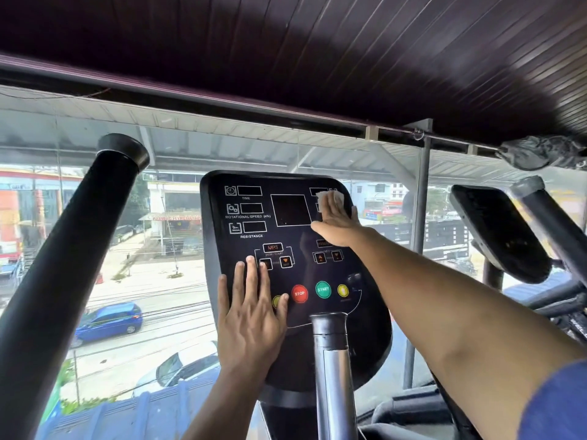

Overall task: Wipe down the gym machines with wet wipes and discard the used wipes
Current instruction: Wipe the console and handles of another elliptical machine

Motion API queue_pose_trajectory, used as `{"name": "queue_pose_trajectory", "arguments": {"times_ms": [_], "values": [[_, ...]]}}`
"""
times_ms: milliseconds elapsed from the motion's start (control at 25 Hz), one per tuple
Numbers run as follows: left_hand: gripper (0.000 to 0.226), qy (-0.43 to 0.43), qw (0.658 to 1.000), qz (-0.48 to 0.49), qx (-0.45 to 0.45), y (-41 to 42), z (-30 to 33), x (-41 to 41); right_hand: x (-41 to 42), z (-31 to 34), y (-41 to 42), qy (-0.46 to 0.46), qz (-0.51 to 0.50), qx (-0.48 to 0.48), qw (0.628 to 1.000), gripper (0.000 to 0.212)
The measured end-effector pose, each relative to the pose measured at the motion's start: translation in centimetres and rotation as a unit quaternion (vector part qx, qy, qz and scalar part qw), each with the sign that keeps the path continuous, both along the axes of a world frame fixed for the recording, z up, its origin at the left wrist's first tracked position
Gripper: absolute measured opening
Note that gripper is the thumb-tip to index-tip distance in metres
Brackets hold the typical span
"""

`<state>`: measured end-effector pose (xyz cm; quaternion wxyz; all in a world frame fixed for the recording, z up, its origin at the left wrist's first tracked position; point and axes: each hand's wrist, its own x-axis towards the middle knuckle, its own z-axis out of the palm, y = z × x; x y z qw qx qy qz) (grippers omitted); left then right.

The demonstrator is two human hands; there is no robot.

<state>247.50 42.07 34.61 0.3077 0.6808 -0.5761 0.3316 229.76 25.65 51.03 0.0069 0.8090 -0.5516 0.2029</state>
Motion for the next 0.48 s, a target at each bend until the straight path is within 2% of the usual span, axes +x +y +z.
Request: {"name": "queue_pose_trajectory", "arguments": {"times_ms": [80, 200, 240, 320, 480], "values": [[0.073, 0.001, 1.000, -0.002, 0.005, 0.0, 0.0, -0.1, 0.4, -0.6, 0.9, -0.017, 0.009, -0.001, 1.000, 0.076], [0.072, 0.004, 1.000, -0.005, -0.001, 0.1, 0.0, 0.0, 2.0, -3.7, 1.2, -0.187, -0.074, -0.011, 0.979, 0.076], [0.072, 0.003, 1.000, -0.007, 0.003, 0.2, 0.0, 0.0, 2.5, -5.1, 1.3, -0.218, -0.105, -0.026, 0.970, 0.077], [0.072, 0.001, 1.000, -0.007, 0.004, 0.1, 0.0, 0.0, 2.9, -7.0, 1.1, -0.225, -0.129, -0.065, 0.964, 0.076], [0.073, 0.001, 1.000, -0.007, -0.005, -0.1, -0.1, 0.0, 2.0, -6.9, 0.6, -0.168, -0.068, -0.106, 0.978, 0.069]]}}
